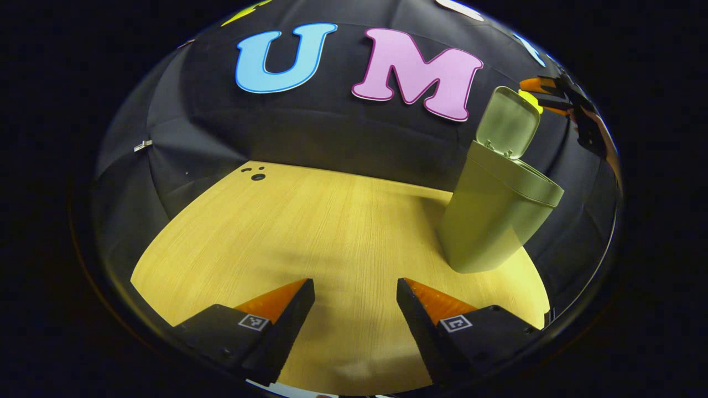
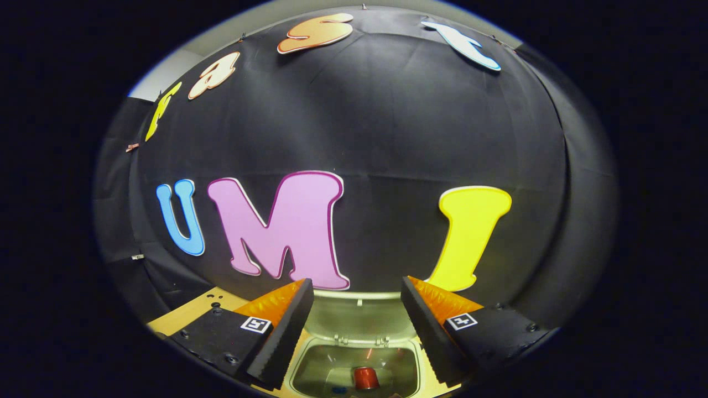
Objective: Press the lid of the desktop garbage bin to open it, pick up the crumpled paper on the desktop and throw it into the bin, then pick up the pop can on the desktop and drop it into the bin, and finally close the garbage bin lid.
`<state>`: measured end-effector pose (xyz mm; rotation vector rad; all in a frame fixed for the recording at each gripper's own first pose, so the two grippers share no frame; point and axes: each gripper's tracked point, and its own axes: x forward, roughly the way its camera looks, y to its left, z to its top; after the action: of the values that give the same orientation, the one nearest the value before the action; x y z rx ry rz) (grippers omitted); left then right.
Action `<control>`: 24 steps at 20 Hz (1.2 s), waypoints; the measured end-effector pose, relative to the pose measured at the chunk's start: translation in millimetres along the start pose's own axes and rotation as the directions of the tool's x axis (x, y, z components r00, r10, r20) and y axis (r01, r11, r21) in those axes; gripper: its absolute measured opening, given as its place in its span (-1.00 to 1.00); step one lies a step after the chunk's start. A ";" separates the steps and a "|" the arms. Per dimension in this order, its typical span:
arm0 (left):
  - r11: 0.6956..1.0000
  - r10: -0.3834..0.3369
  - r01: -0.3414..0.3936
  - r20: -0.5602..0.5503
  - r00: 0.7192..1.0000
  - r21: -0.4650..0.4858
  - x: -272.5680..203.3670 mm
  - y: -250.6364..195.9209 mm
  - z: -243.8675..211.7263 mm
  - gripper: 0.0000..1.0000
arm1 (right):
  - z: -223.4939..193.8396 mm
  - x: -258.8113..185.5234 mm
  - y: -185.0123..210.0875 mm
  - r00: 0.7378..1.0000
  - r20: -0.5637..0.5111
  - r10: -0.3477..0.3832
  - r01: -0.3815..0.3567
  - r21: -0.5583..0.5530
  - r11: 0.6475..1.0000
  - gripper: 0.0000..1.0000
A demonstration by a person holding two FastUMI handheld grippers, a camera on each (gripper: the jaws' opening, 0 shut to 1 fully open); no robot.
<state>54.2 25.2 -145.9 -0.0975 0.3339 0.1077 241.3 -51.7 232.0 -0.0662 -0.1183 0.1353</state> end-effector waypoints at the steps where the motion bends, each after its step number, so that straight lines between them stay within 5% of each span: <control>1: 1.000 0.007 -0.007 -0.004 1.000 -0.013 -2.1 4.8 -3.0 0.92 | 3.4 8.8 -0.3 1.000 -0.007 -0.010 0.010 -0.007 1.000 0.97; 9: 0.979 0.099 -0.099 -0.012 0.995 -0.178 -17.0 55.5 -6.0 0.92 | -28.2 63.3 -3.0 0.988 -0.143 -0.056 0.054 -0.020 0.998 0.97; 13: 0.980 0.098 -0.096 0.002 0.995 -0.172 -21.8 64.2 1.5 0.92 | -42.1 62.8 -9.5 0.975 -0.210 -0.068 0.078 0.039 0.996 0.96; 18: 0.989 0.055 -0.052 0.015 0.998 -0.140 -22.0 55.6 4.3 0.92 | -76.5 23.1 -6.0 0.944 -0.322 -0.070 0.077 0.008 0.997 0.90; 24: 0.998 -0.031 0.031 -0.004 0.999 -0.061 -32.0 41.2 -16.9 0.92 | -165.1 -38.9 -1.4 0.897 -0.431 -0.096 0.102 -0.009 0.995 0.92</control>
<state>13.7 61.2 -154.3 -0.1638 0.3340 0.0868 223.4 -68.0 64.0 -0.0748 0.3244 0.0165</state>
